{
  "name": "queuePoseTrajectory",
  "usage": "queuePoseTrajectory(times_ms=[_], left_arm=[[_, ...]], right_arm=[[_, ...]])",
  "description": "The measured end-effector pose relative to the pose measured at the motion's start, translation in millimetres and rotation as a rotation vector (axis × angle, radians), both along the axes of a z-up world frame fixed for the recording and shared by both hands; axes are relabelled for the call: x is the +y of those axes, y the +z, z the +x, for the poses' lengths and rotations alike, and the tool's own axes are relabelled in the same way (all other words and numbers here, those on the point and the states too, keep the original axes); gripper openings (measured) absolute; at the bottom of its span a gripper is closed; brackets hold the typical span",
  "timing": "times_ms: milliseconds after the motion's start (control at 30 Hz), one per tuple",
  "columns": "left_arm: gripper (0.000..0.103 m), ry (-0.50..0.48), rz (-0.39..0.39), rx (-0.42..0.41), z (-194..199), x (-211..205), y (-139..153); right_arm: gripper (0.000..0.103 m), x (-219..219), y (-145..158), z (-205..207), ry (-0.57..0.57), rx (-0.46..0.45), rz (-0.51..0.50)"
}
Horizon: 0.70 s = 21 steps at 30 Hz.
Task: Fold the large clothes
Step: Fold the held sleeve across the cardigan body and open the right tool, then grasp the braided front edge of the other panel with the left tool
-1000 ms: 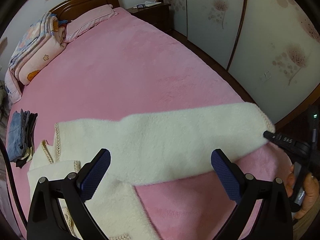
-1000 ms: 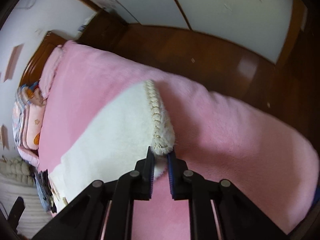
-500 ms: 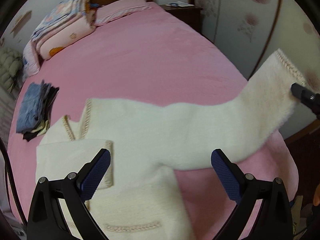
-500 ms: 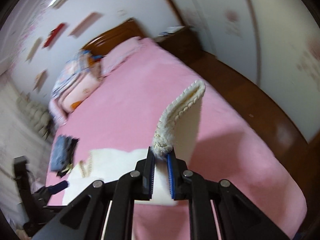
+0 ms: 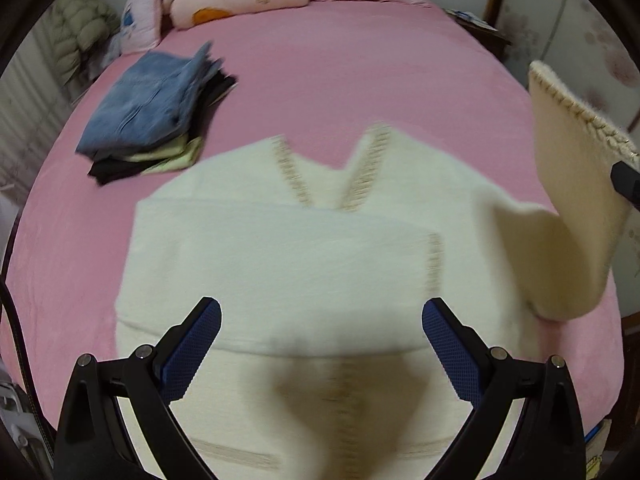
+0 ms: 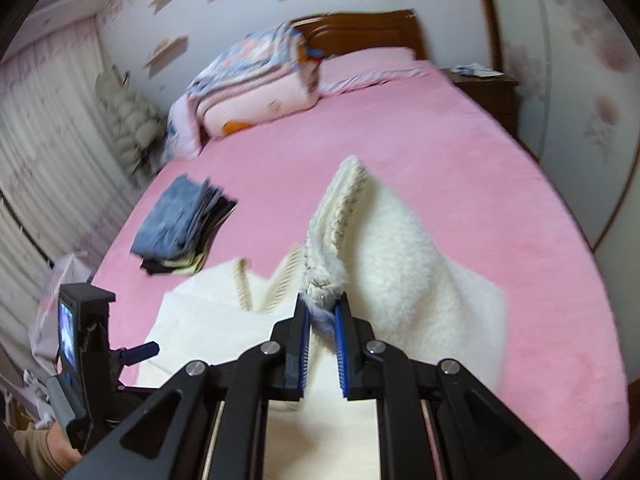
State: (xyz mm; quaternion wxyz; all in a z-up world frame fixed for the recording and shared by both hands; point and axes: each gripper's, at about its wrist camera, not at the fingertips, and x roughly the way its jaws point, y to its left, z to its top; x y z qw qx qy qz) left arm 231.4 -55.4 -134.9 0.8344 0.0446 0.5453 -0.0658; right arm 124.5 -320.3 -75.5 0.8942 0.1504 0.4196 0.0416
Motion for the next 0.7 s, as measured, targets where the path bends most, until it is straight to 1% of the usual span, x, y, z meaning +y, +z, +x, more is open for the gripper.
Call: queuePoseTrajectory(times_ms=[67, 100, 200, 333, 433, 500, 533, 633, 700], left_arm=[[0.100, 0.027, 0.003, 0.014, 8.3, 30.8, -13.0], [0.100, 0.053, 0.007, 0.025, 14.0, 52.5, -21.0], [0.100, 0.105, -0.007, 0.051, 25.8, 92.8, -38.7], [0.100, 0.137, -0.038, 0.083, 38.4, 120.0, -54.5], [0.100, 0.120, -0.077, 0.107, 48.3, 122.0, -63.9], [0.100, 0.093, -0.119, 0.133, 54.0, 118.3, -71.0], [0.100, 0.082, -0.136, 0.143, 58.0, 115.2, -73.4], [0.100, 0.033, -0.209, 0.189, 66.3, 103.9, -82.1], [0.100, -0.002, -0.263, 0.210, 72.3, 93.6, -86.3]], right_arm=[[0.011, 37.5, -18.1, 16.4, 0.032, 0.029, -0.015], [0.011, 55.8, -30.1, 23.7, 0.053, 0.047, -0.018], [0.011, 104.1, -66.7, 41.8, 0.117, 0.106, -0.027], [0.011, 153.3, -106.2, 54.5, 0.194, 0.171, -0.032], [0.011, 182.1, -129.4, 57.2, 0.246, 0.200, -0.054], [0.015, 194.4, -144.8, 55.5, 0.266, 0.244, -0.085], [0.015, 197.9, -151.8, 54.7, 0.268, 0.280, -0.103], [0.018, 193.4, -153.7, 47.9, 0.273, 0.319, -0.105], [0.024, 187.1, -146.6, 41.3, 0.269, 0.322, -0.108]])
